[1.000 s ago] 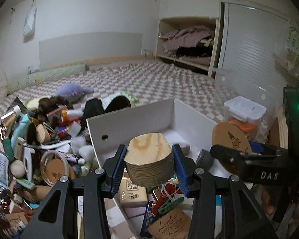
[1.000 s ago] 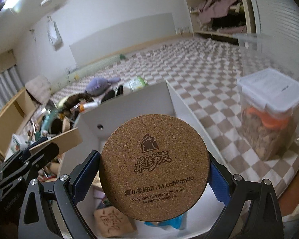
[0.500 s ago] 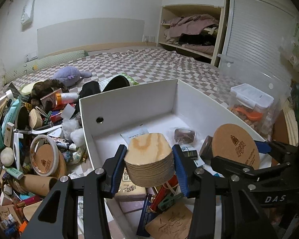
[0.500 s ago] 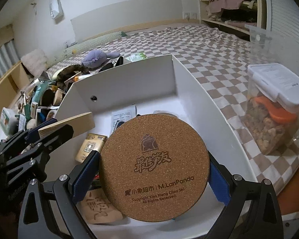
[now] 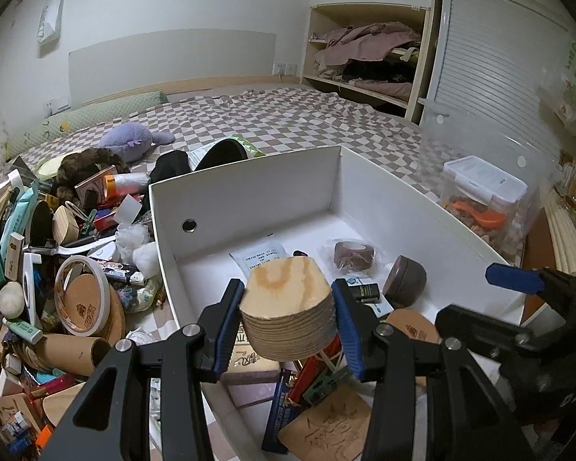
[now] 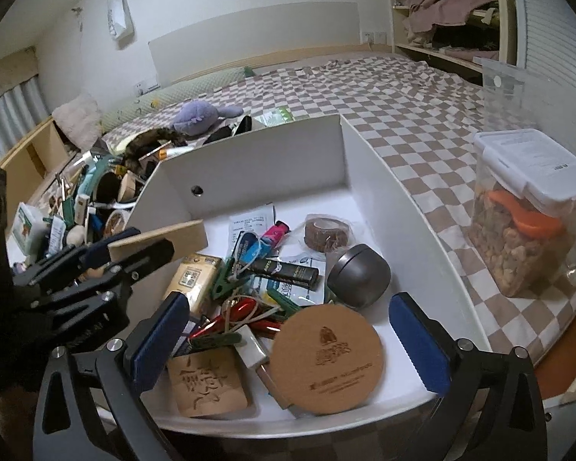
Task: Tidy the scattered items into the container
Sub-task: 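Open both tools to drop the coaster and wooden discs into the shoebox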
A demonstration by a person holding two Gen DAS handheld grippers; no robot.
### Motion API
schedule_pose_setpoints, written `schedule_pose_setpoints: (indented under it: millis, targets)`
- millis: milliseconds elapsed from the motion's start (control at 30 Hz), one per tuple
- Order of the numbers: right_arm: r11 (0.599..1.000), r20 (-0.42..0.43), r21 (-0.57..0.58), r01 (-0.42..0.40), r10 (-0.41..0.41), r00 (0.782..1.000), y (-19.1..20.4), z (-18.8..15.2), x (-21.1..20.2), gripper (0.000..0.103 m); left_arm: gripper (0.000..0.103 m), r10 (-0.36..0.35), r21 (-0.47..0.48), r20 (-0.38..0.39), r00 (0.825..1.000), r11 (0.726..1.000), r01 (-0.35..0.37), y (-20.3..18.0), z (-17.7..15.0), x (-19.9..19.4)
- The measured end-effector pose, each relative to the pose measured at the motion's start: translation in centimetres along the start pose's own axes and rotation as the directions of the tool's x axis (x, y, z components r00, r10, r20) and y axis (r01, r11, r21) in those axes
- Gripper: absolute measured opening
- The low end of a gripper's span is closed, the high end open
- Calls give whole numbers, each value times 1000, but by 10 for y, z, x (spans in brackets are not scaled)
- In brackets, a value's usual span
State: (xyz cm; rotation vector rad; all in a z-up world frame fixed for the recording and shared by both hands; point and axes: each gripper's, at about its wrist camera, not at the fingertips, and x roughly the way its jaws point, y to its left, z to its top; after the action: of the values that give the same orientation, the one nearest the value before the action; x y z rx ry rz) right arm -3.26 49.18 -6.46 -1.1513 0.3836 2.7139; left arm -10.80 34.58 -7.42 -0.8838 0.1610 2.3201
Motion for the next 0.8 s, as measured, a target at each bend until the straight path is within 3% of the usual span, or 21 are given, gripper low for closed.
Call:
schedule_pose_setpoints:
  millis: [300, 367, 400, 800]
  targets:
    - [999, 7, 33, -15, 15, 1000, -3, 1, -5, 103, 47, -42, 3, -40, 998, 999, 42, -12, -13, 16]
    - [999, 6, 38, -16, 16, 1000, -4, 0, -5, 103, 70, -41, -7, -36, 999, 999, 41, -13, -16, 19]
    - [999, 5, 40, -16, 16, 1000, -5, 0, -5, 103, 72, -39, -13, -27, 999, 999, 39, -12, -17, 18]
    - [997, 7, 64, -30, 30, 1000, -5, -1, -10, 103, 72, -36, -40, -23, 999, 999, 35, -5, -19, 15]
